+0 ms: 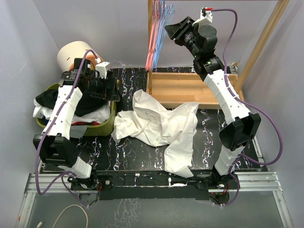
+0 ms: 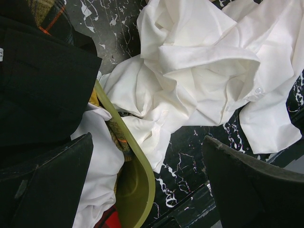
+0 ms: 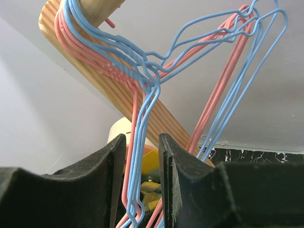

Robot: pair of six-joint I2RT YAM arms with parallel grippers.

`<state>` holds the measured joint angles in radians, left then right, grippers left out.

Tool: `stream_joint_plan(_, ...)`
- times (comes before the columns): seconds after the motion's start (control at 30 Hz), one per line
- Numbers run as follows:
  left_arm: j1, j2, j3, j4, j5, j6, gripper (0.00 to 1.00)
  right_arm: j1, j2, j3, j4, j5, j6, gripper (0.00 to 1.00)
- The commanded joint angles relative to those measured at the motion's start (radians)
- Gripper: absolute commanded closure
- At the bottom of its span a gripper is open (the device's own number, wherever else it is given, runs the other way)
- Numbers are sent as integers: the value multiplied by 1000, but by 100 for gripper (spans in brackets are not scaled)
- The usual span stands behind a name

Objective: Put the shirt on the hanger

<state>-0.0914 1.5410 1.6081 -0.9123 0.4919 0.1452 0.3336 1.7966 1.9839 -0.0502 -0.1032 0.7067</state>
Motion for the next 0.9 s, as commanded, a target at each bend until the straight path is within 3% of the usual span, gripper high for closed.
stream_joint_plan(0.0, 10, -48, 1, 0, 34, -1, 3, 0, -35, 31, 32, 7, -18, 64)
stream_joint_plan(0.87, 21, -47, -2, -2, 42, 4, 3, 24, 74, 150, -16, 11, -40, 66)
